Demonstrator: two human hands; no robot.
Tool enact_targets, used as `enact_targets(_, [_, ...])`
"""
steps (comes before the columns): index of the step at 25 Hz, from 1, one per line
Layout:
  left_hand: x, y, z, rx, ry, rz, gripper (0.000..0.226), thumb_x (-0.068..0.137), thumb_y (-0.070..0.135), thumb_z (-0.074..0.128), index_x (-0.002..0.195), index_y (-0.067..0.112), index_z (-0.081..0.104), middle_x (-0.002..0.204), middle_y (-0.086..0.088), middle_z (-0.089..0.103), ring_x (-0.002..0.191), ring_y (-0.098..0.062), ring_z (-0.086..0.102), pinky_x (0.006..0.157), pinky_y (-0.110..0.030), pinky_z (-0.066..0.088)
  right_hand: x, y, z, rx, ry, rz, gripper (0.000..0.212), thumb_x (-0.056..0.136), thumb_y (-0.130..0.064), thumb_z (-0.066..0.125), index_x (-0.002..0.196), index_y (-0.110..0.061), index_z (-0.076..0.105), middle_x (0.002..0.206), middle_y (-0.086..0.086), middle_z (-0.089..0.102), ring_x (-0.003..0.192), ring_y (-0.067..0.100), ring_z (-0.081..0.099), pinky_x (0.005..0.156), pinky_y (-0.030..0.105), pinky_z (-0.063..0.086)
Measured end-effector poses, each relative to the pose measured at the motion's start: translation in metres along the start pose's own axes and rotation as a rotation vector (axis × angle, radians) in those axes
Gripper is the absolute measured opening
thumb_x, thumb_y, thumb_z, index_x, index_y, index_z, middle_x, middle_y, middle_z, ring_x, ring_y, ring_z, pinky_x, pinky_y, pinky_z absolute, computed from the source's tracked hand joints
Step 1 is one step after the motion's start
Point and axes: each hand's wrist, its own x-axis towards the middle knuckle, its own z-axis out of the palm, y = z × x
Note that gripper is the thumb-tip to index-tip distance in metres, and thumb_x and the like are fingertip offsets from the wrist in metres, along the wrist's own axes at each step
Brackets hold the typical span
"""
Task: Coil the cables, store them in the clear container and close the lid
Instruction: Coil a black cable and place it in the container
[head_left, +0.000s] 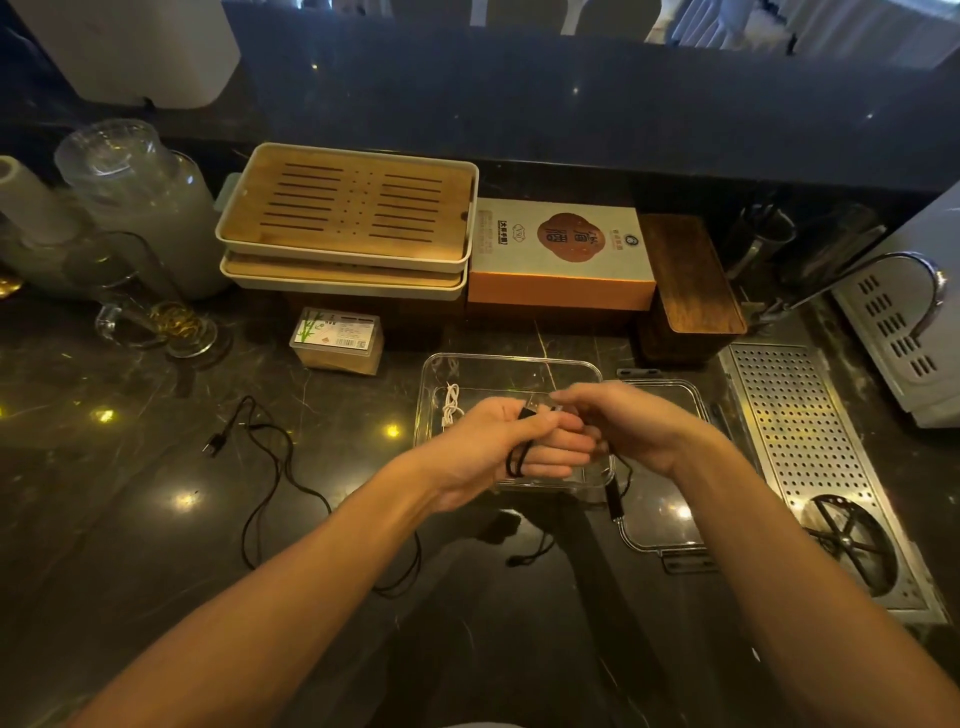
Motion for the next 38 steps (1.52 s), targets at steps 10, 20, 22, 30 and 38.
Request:
enact_targets(10, [0.014, -0.005, -0.001, 0.241, 0.346, 0.112, 0.028, 0.105, 0.021, 0.051, 0.115, 0.003, 0.069, 0.105, -0.011, 0.077, 0.101, -0.020, 0.074, 0.092, -0.031, 0.059, -0.010, -0.031, 0.024, -0.341, 0.443, -0.200, 0.014, 0.103, -0.016, 0.051, 0.114, -0.014, 0.060, 0.089, 0.006, 0.069, 0.067, 0.015, 0.063, 0.047, 0.023, 0.049])
enact_targets(20, [0.020, 0.011, -0.004, -0.472, 0.299, 0.265, 0.032, 0.106, 0.014, 0.044, 0.127, -0.007, 0.057, 0.120, -0.019, 0.072, 0.109, -0.023, 0.072, 0.087, -0.028, 0.061, -0.029, 0.038, 0.077, 0.269, 0.096, -0.191, 0.040, 0.107, -0.042, 0.048, 0.089, -0.010, 0.064, 0.059, 0.003, 0.052, 0.043, 0.010, 0.037, 0.043, 0.024, 0.028])
enact_targets(22, [0.018, 0.011, -0.004, -0.483, 0.258, 0.246, 0.031, 0.105, 0.013, 0.046, 0.124, -0.007, 0.062, 0.120, -0.019, 0.072, 0.105, -0.021, 0.074, 0.082, -0.026, 0.062, -0.024, 0.050, 0.075, 0.235, 0.111, -0.140, 0.048, 0.100, -0.055, 0.054, 0.074, -0.015, 0.063, 0.055, 0.000, 0.045, 0.047, 0.012, 0.036, 0.048, 0.026, 0.033])
enact_targets(30, [0.004, 0.001, 0.000, -0.274, 0.022, 0.052, 0.034, 0.104, 0.015, 0.049, 0.125, -0.006, 0.064, 0.112, -0.015, 0.075, 0.080, -0.010, 0.074, 0.066, -0.017, 0.058, -0.005, 0.038, 0.008, 0.284, -0.129, 0.000, 0.038, 0.076, -0.050, 0.083, 0.081, -0.018, 0.062, 0.059, -0.004, 0.037, 0.056, 0.012, 0.036, 0.063, 0.029, 0.036])
enact_targets(38, [0.003, 0.005, -0.003, 0.185, 0.119, -0.003, 0.032, 0.106, 0.021, 0.047, 0.122, -0.001, 0.064, 0.107, -0.019, 0.076, 0.095, -0.025, 0.076, 0.082, -0.029, 0.060, -0.003, -0.015, -0.007, -0.242, 0.160, -0.051, 0.042, 0.102, -0.039, 0.058, 0.065, -0.019, 0.063, 0.053, -0.006, 0.048, 0.051, 0.010, 0.042, 0.061, 0.031, 0.038])
